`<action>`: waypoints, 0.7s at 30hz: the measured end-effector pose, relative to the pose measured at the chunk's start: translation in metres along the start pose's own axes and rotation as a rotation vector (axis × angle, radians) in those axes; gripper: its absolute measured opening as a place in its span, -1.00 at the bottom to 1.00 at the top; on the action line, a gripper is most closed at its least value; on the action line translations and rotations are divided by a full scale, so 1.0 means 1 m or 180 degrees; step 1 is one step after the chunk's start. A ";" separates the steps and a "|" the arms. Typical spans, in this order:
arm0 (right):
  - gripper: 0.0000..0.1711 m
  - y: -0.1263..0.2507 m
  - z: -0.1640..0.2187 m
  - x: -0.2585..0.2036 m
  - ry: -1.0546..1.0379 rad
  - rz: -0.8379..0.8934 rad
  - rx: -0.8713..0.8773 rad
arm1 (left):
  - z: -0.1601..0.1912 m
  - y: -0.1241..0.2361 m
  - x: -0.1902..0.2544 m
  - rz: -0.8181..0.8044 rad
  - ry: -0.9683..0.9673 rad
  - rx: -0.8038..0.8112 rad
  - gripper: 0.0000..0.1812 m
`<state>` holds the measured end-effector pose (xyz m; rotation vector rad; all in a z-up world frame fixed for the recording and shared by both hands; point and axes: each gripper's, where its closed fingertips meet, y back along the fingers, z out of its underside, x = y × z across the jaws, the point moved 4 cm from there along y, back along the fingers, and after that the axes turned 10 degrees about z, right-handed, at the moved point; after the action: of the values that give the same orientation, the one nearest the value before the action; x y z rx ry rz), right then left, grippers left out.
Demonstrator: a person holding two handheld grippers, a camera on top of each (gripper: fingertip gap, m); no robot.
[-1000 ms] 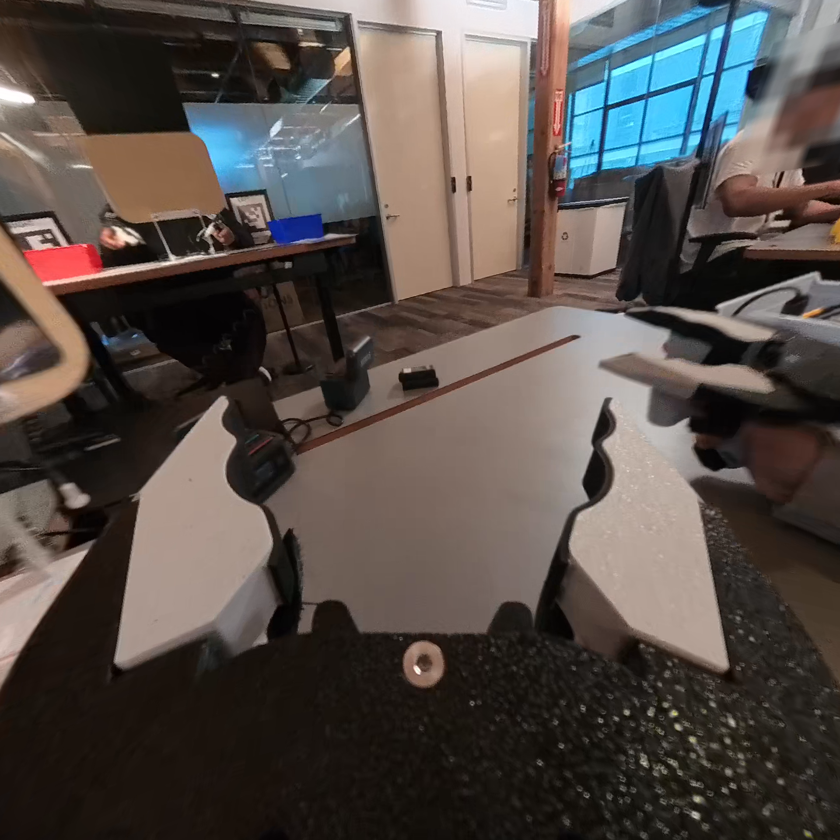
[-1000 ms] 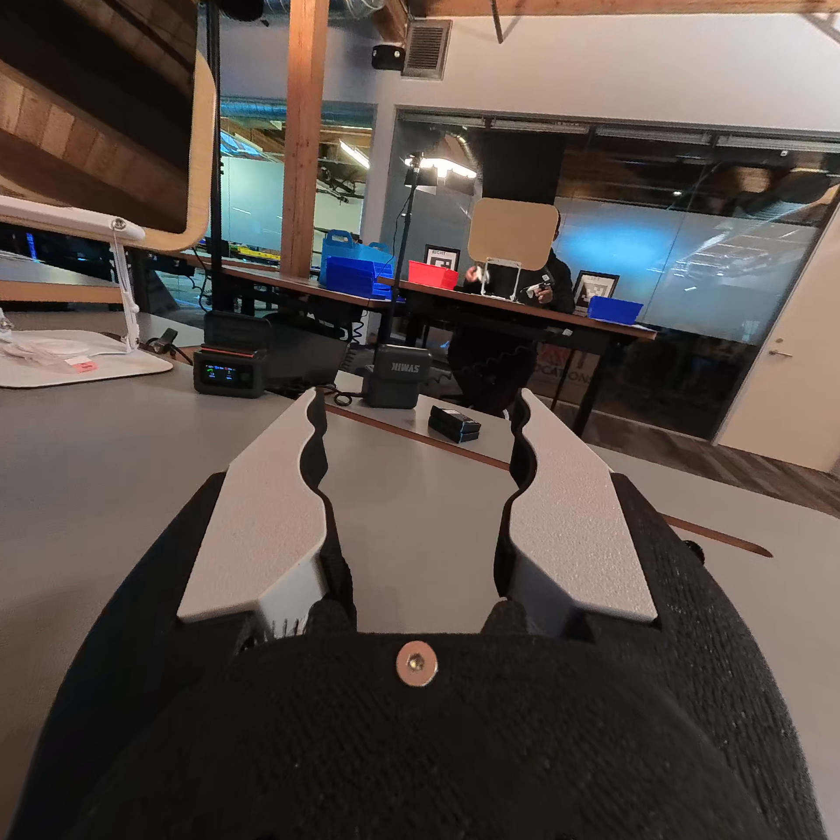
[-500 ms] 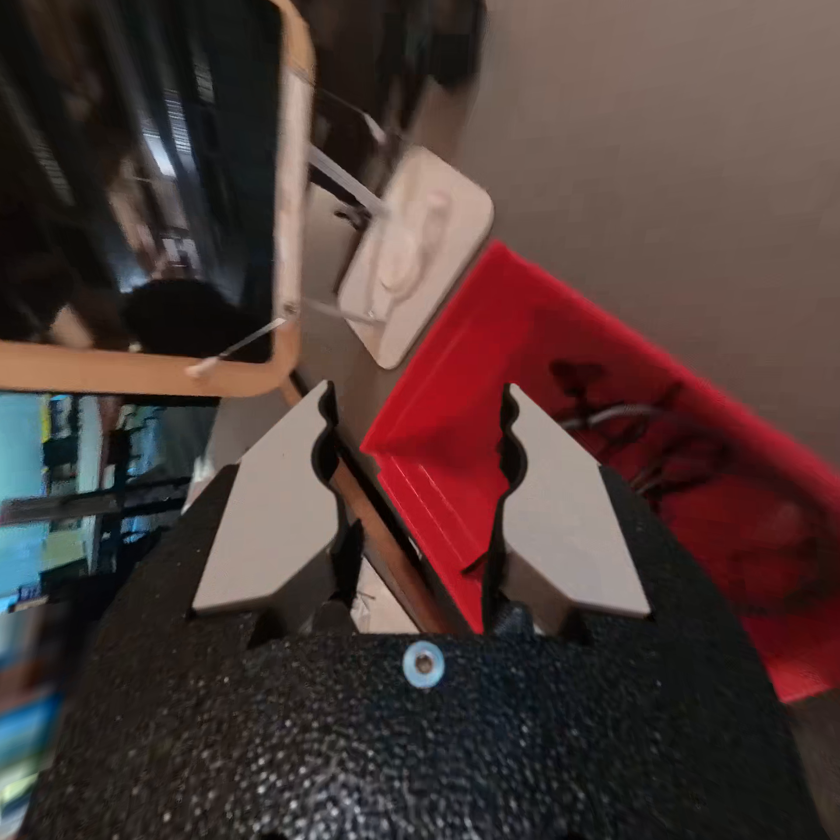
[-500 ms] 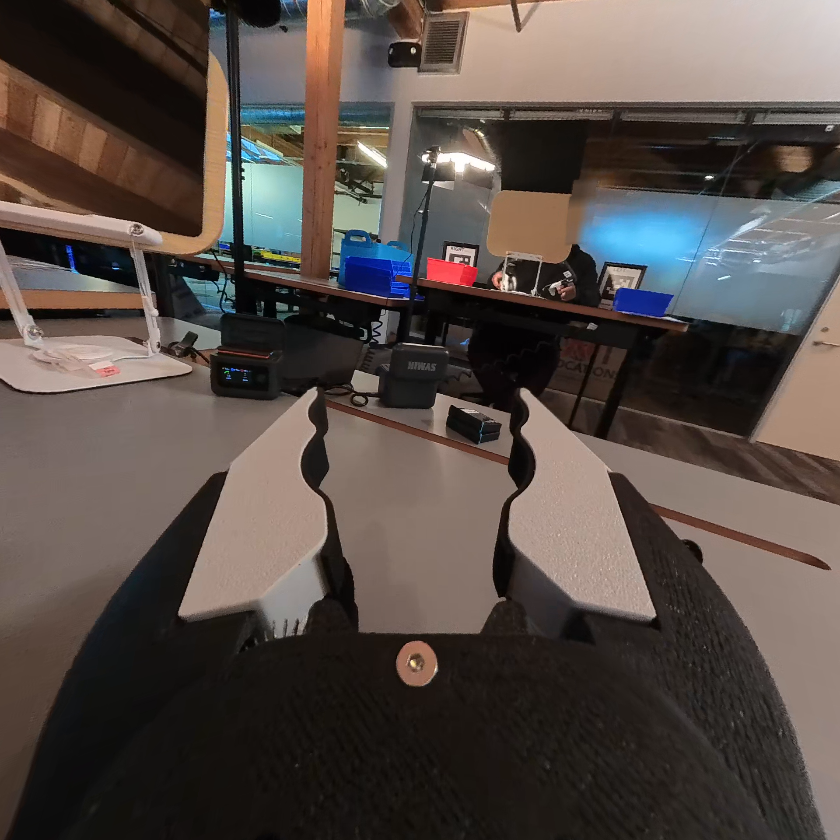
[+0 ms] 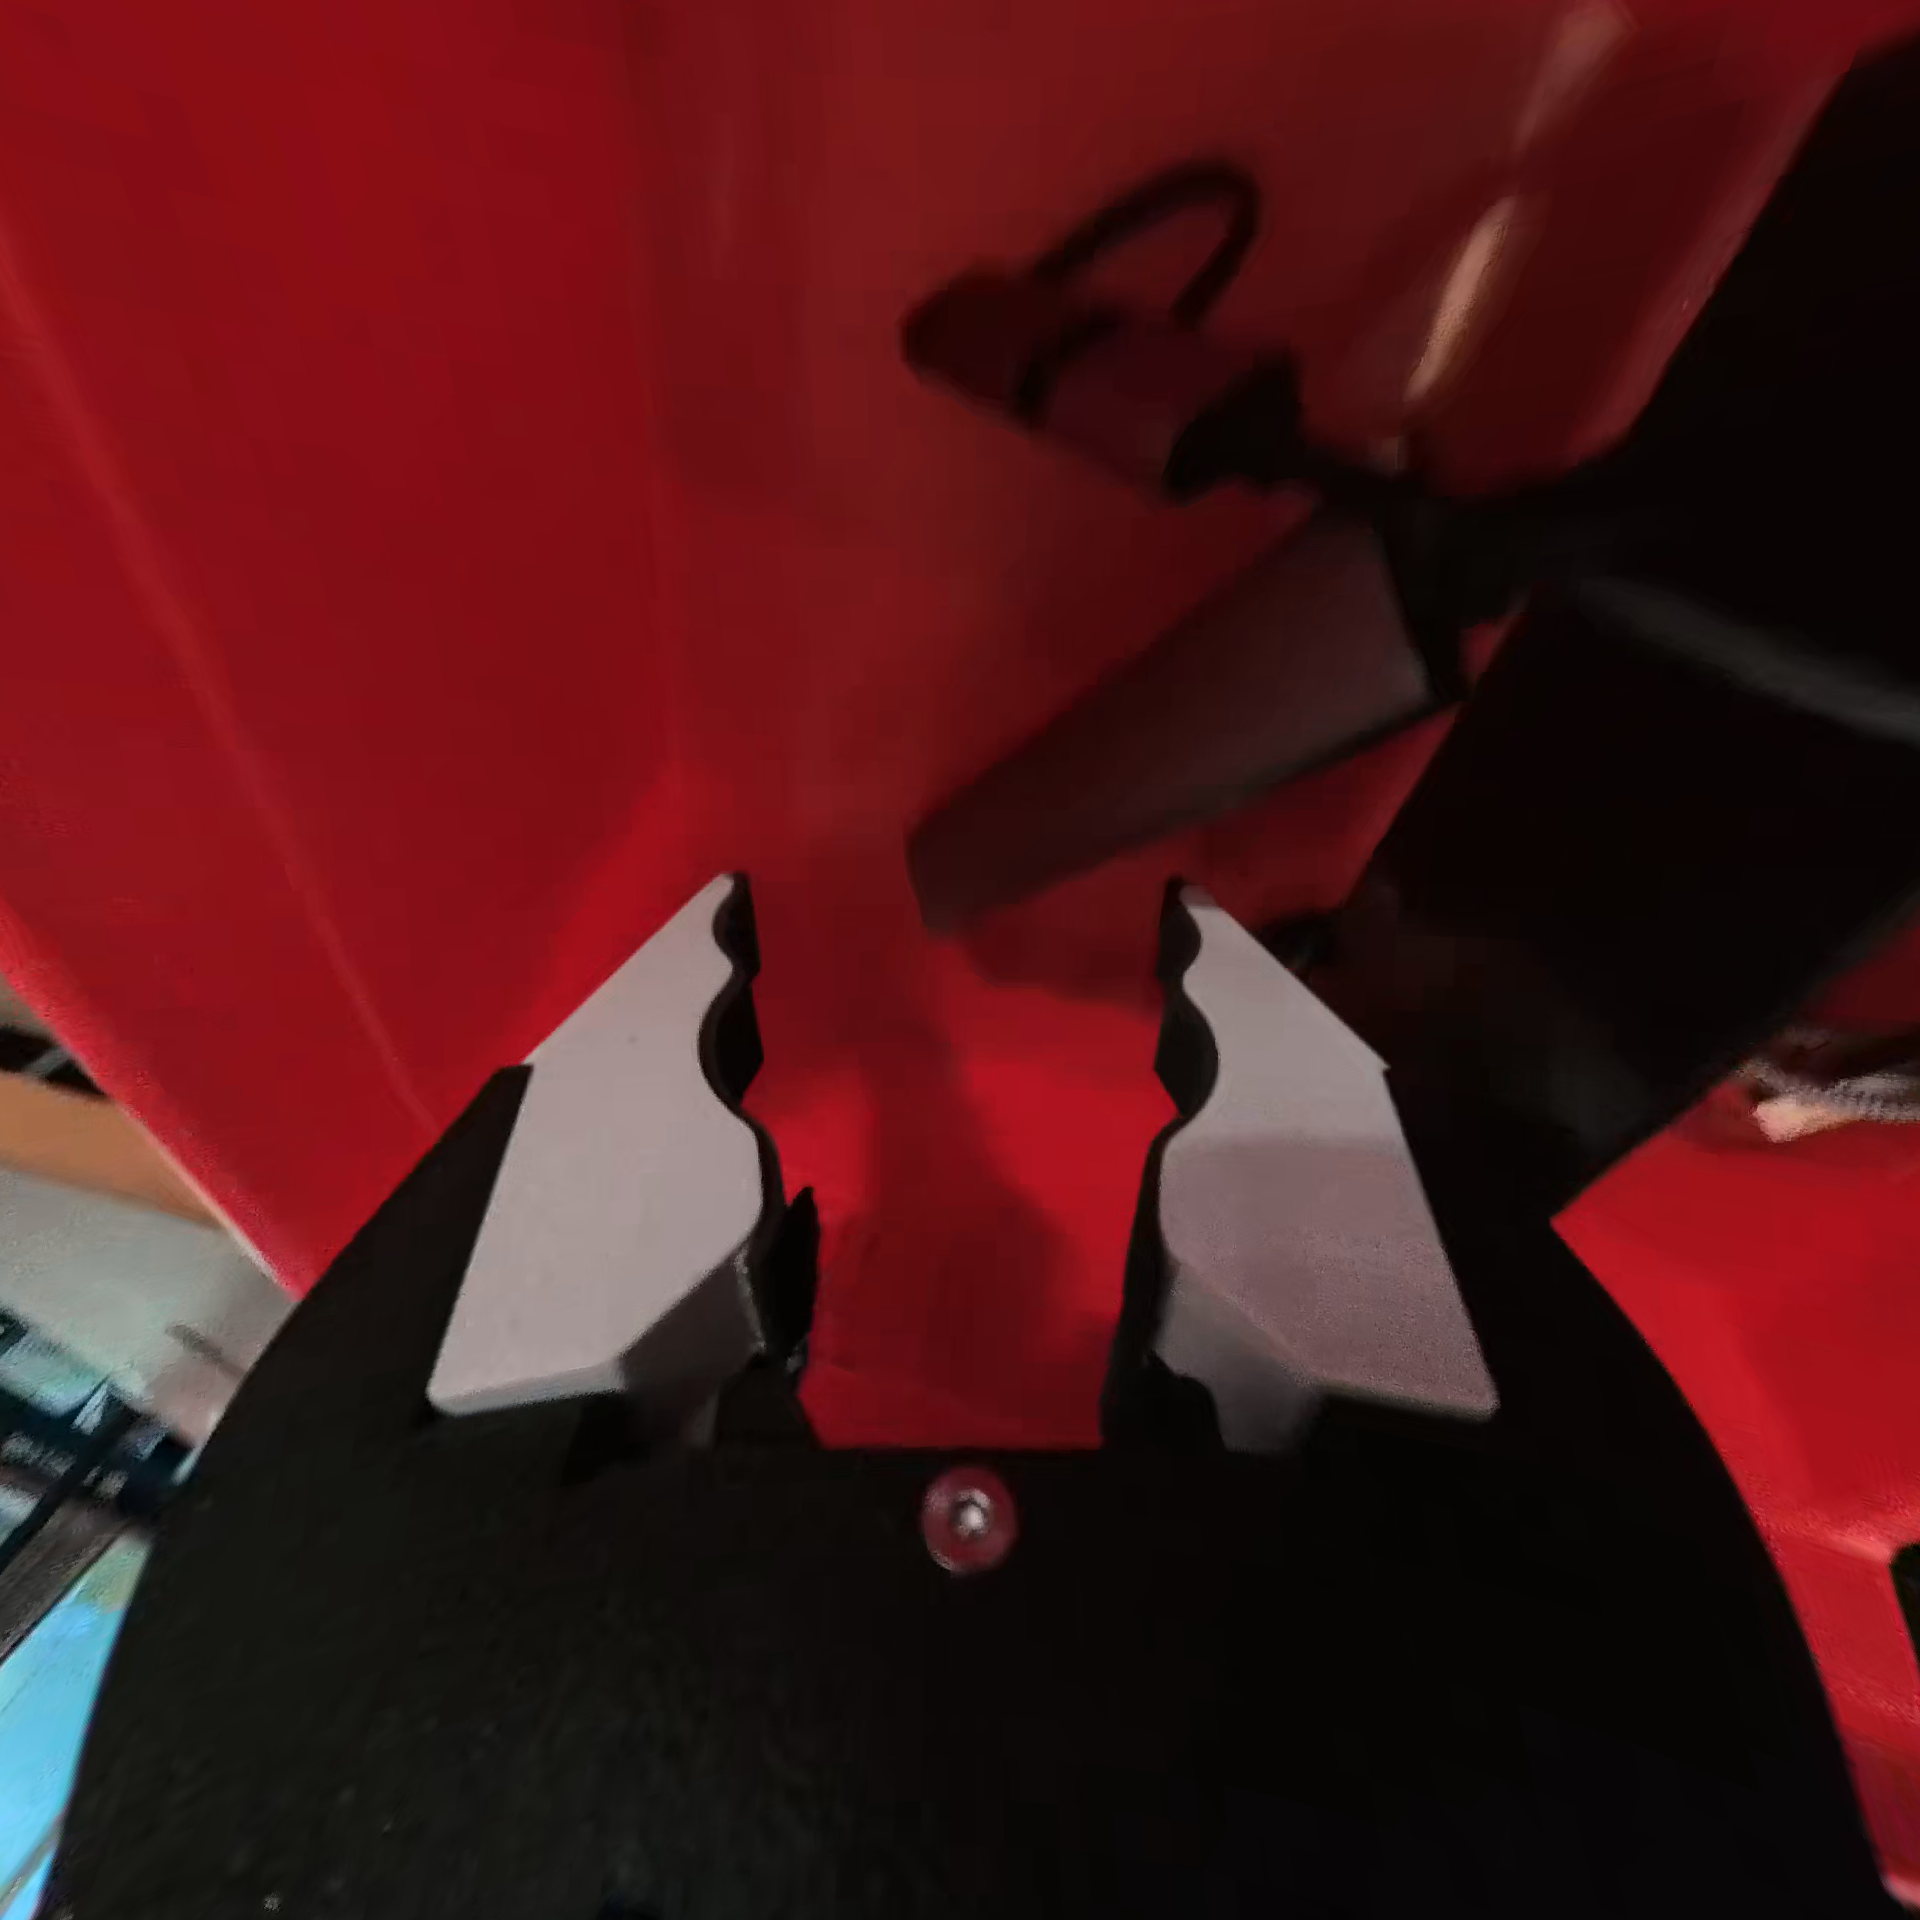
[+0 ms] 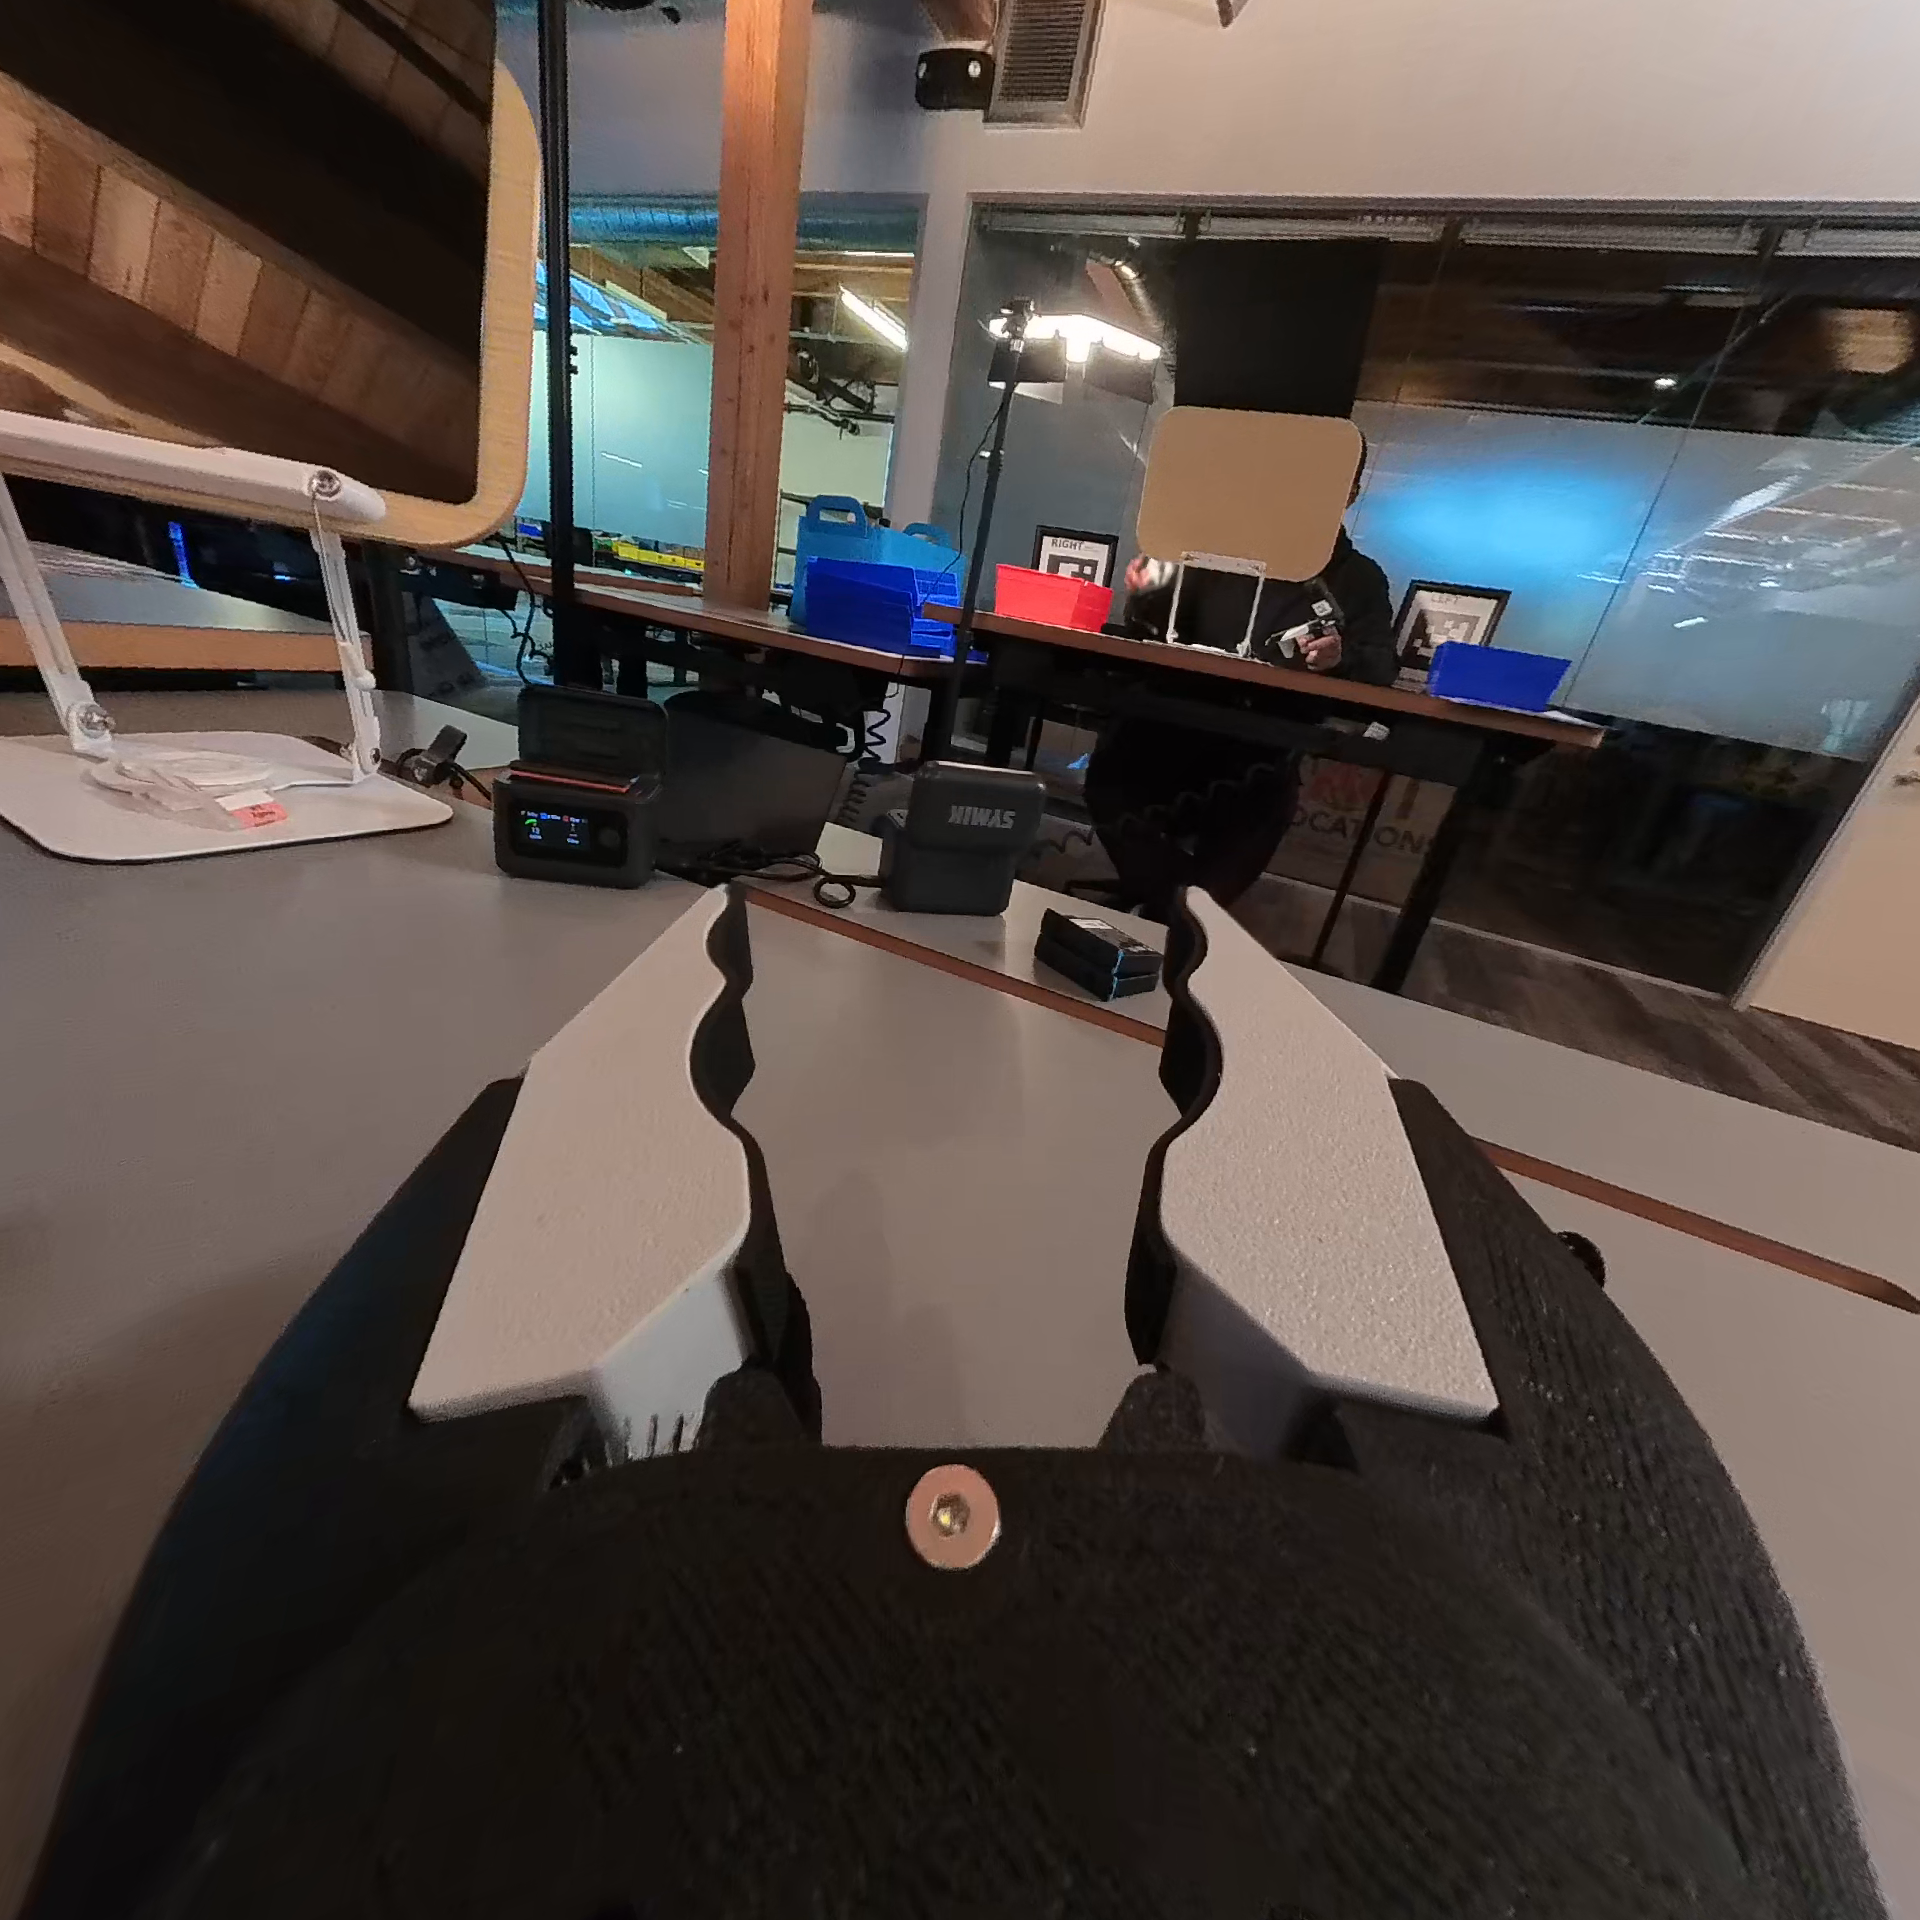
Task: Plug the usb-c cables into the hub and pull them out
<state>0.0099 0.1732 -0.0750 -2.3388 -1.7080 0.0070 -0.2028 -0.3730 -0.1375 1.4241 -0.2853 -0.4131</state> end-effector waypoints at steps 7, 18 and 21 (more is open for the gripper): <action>-0.07 -0.001 0.002 0.002 -0.0052 0.0026 -0.0030 | -0.016 0.003 0.006 0.0011 -0.0140 0.0187 -0.88; -0.23 0.000 -0.007 -0.022 0.0352 -0.0238 0.0225 | -0.016 0.127 -0.012 -0.1799 0.0339 0.0336 -0.93; -0.24 0.001 -0.008 -0.026 0.0456 -0.0278 0.0272 | -0.054 0.190 -0.006 -0.2229 0.0537 0.0810 -0.93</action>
<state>0.0042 0.1468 -0.0708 -2.1473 -1.7036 -0.0989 -0.1648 -0.3040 0.0437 1.7808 0.3260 -0.8396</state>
